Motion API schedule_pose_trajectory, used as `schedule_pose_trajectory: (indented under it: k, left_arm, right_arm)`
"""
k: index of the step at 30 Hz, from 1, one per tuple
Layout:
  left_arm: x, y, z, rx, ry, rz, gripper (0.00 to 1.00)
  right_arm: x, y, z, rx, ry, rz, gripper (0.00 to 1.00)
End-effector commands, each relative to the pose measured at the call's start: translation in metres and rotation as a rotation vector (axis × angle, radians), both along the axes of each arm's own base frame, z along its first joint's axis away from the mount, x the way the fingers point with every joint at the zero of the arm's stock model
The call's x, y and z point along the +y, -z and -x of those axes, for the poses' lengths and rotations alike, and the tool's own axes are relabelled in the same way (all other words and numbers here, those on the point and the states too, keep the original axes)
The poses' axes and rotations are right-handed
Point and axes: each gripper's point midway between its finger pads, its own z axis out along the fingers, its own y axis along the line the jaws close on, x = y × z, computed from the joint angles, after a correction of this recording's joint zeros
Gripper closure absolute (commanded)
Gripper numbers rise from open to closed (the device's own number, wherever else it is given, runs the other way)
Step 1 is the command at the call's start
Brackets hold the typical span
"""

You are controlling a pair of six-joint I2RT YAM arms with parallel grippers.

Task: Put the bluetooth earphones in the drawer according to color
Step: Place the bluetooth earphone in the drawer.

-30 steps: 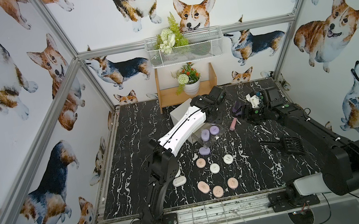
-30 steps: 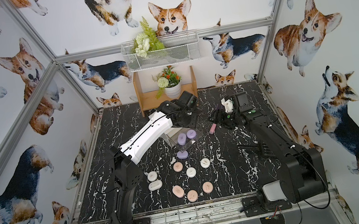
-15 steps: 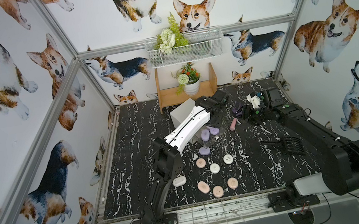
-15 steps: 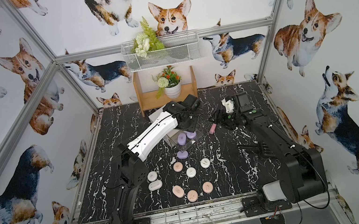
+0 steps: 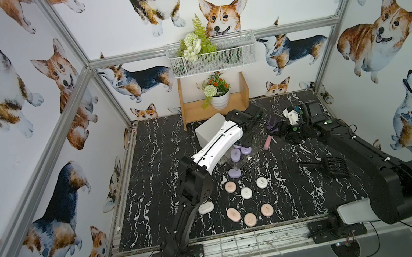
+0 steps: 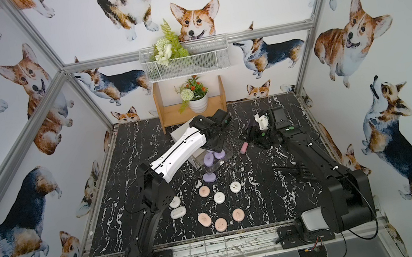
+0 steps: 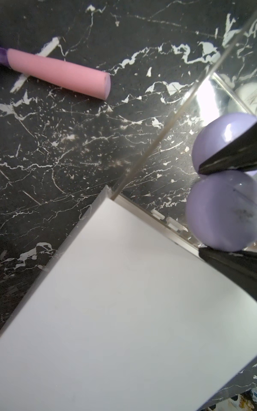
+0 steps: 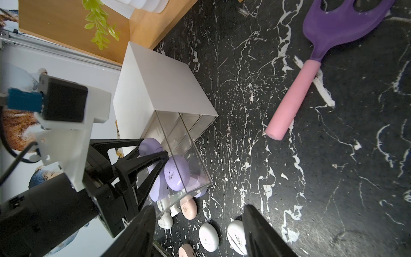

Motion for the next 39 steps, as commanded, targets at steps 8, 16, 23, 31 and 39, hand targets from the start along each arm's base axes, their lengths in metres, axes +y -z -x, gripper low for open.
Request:
schedule_pose_trajectory:
  k: [8,16,23,31,39]
  left_arm:
    - [0.005,-0.022,-0.003,-0.046,-0.008,0.008,0.39]
    - [0.006,-0.046,0.000,-0.077,-0.010,0.040,0.37]
    - [0.027,-0.093,0.030,-0.147,-0.043,0.116,0.35]
    - [0.089,-0.080,0.094,-0.123,-0.134,0.156,0.35]
    - [0.115,-0.023,0.134,-0.040,-0.222,0.230,0.35]
  right_arm:
    - [0.003,-0.005,-0.001,-0.020,-0.028,-0.002,0.32]
    - [0.008,-0.007,-0.004,-0.009,-0.046,0.018,0.32]
    - [0.041,0.006,-0.004,0.024,-0.124,0.098,0.32]
    - [0.041,0.035,-0.012,0.078,-0.117,0.183,0.32]
    - [0.045,0.049,-0.021,0.100,-0.136,0.238,0.32]
